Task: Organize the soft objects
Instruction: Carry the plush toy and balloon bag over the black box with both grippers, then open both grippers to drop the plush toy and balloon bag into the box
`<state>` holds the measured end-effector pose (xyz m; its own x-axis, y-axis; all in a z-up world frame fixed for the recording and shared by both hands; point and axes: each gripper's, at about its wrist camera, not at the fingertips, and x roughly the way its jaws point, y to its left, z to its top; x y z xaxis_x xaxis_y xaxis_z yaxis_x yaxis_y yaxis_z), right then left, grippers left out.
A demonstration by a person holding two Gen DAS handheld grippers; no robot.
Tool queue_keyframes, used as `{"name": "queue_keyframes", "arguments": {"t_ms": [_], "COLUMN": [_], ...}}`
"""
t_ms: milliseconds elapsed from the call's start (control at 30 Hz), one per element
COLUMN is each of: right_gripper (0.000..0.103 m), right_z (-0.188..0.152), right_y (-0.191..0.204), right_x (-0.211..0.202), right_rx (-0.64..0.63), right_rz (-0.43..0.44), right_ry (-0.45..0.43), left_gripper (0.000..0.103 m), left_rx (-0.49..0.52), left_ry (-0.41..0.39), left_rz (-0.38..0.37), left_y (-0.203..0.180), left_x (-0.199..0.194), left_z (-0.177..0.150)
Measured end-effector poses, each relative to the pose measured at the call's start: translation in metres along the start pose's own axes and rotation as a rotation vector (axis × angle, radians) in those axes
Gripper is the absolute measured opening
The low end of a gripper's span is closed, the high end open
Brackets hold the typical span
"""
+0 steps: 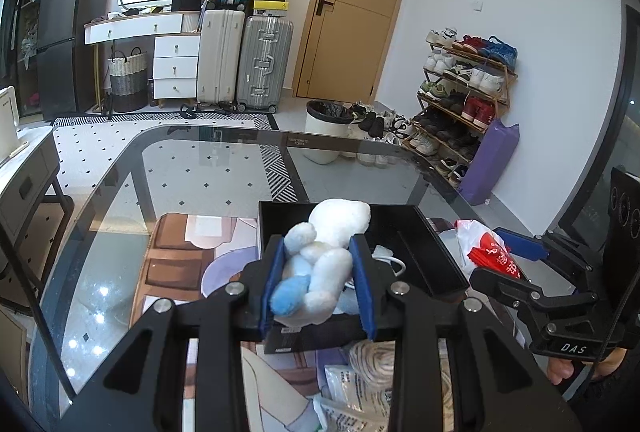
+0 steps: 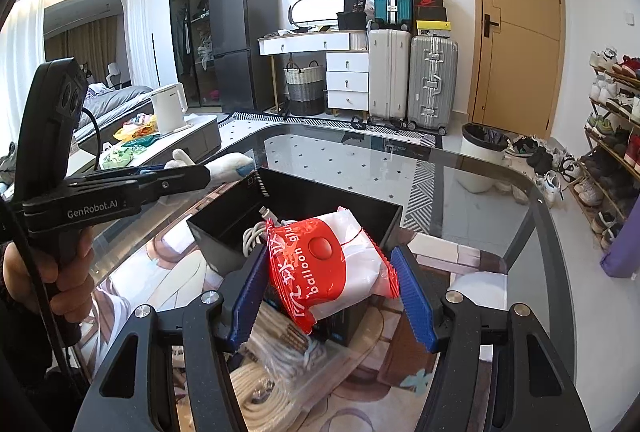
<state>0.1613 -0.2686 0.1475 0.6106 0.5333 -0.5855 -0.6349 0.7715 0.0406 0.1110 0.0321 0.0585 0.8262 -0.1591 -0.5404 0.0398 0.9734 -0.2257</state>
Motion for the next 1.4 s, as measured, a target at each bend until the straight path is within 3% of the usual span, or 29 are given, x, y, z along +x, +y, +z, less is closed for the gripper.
{"name": "queue_keyframes", "arguments": {"t_ms": [1367, 1400], "right_gripper": [0.063, 0.067], "right_z": [0.024, 0.024], "right_y": [-0.015, -0.015], "right_x": [0.073, 0.073], "right_rx": [0.016, 0.016], "right_rz": [0.014, 0.013], "right_ry": [0.059, 0.061], "left_gripper": [0.033, 0.033], "left_rx": [0.061, 0.067], "left_ry": [0.073, 0.072], "left_rz": [0.052, 0.05], "left_y": [-0.005, -0.006], "left_x": [0.057, 0.056], "left_z": [0.004, 0.004]}}
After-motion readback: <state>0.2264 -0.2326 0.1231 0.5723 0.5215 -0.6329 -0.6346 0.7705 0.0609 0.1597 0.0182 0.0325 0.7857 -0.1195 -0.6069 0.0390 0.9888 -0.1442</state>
